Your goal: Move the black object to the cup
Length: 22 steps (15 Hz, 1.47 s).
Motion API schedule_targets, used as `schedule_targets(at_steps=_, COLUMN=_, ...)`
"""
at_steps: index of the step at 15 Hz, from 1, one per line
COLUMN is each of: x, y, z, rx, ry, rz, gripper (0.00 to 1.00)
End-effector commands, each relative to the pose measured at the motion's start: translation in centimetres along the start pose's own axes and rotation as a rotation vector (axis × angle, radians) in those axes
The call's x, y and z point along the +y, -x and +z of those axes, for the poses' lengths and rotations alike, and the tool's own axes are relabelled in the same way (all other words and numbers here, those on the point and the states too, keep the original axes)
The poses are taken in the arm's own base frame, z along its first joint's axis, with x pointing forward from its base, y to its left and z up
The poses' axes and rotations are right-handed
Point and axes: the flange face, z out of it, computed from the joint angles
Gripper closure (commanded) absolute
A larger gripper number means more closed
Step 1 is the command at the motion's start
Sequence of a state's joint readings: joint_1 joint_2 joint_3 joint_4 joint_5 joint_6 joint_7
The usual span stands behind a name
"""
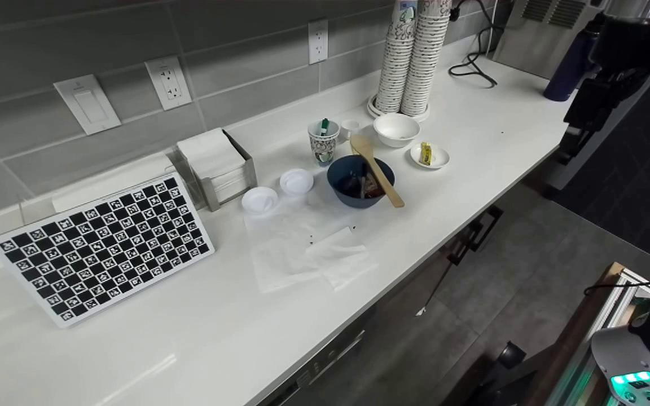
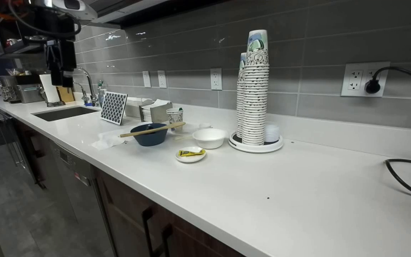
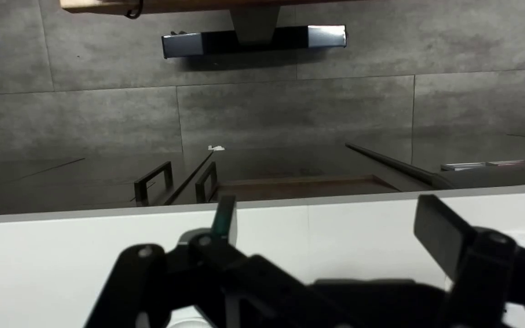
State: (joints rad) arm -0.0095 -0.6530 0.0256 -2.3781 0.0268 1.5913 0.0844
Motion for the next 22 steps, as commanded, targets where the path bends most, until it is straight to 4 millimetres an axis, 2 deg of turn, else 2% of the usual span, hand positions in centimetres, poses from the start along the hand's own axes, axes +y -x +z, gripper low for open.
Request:
schedule_targets(at_steps=1, x=-0.6, y=-5.1, z=0.0, rx=0.042, ry=0.025, rz=0.044, gripper=0.00)
schedule_targets(at_steps=6, x=-3.5, y=-14.3, z=0.4, rx=0.128, ry=-0.026, rz=0.108, gripper=0.00)
schedule_targets(at_steps=9, x=-7.1, y=-18.0, z=2.6, rx=0.102, ry=-0.045, rz=0.179, gripper=0.00)
schedule_targets(at_steps=11, x=-9.5, y=-19.1, z=4.2, rx=0.047, ry=-0.032, rz=0.159, gripper=0.00)
schedule_targets(at_steps=12, x=-7.3, y=-17.5, z=3.8, rx=0.088, ry=-0.021, rz=0.149, gripper=0.00)
schedule_targets(at_steps=14, x=-9.2, y=-18.7, z=5.1, rx=0.062, ry=-0.016, rz=0.143, gripper=0.00)
schedule_targets(at_steps=17, x=-9.4, y=-19.1, z=5.1, rx=0.057, ry=-0.017, rz=0.144, gripper=0.00)
schedule_targets(at_steps=22, x=-10.6, y=-24.0, z=9.0, rx=0.204, ry=-0.091, rz=0.172, gripper=0.00)
